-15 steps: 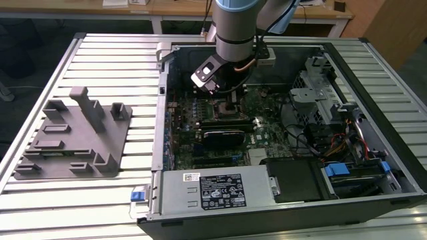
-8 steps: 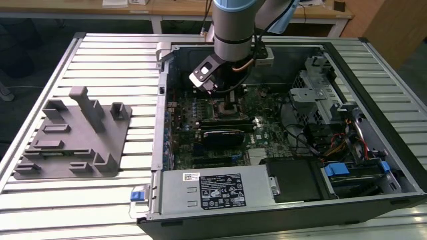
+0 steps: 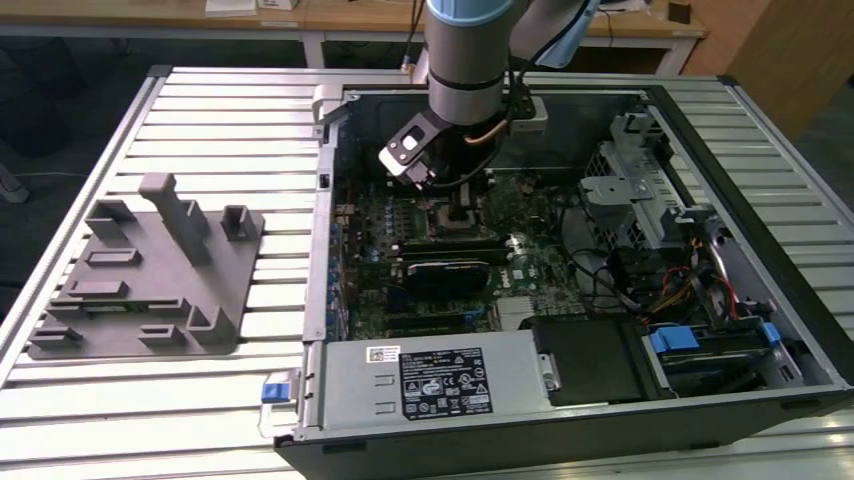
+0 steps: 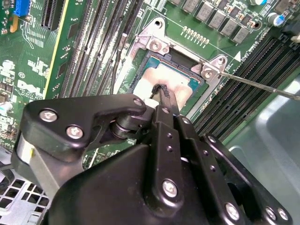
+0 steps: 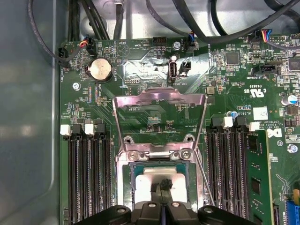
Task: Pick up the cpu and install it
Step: 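Place the cpu into insertion slot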
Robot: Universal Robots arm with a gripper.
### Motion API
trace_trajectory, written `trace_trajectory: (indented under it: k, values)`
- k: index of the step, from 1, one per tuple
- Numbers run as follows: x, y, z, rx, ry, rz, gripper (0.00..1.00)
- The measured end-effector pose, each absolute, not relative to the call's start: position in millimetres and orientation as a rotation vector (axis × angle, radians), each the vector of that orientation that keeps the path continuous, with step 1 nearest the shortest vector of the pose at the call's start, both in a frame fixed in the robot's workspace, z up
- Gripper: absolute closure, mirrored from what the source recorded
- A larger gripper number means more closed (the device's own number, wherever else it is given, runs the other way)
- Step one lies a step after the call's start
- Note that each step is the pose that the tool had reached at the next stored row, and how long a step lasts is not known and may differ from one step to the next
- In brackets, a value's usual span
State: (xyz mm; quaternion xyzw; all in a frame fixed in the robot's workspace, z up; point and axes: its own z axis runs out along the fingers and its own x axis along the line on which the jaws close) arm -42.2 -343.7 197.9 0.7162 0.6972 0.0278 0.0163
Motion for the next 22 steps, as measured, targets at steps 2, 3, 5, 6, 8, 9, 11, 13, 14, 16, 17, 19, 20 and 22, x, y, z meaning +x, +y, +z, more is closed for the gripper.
trace_trajectory:
  k: [2,3,5,6,8,9,11,13,14,16,17,19,20,22]
  values:
    - [-42,-344,198,2.227,2.168,0.087,0.89]
    - [-42,-344,198,2.227,2.168,0.086,0.89]
    - [-42,-344,197,2.227,2.168,0.086,0.89]
    - [-42,-344,197,2.227,2.168,0.086,0.89]
    - [-42,-344,197,2.227,2.168,0.087,0.89]
    - [-42,-344,197,2.227,2.168,0.087,0.89]
    - [-42,-344,198,2.227,2.168,0.088,0.89]
    - [-42,-343,199,2.227,2.168,0.090,0.89]
    - [-42,-343,200,2.227,2.168,0.088,0.89]
    - [-42,-344,202,2.227,2.168,0.088,0.89]
    - [-42,-344,203,2.227,2.168,0.088,0.89]
    - [-42,-344,205,2.227,2.168,0.087,0.89]
    - [-42,-344,206,2.227,2.168,0.087,0.89]
    - [-42,-344,210,2.227,2.168,0.087,0.89]
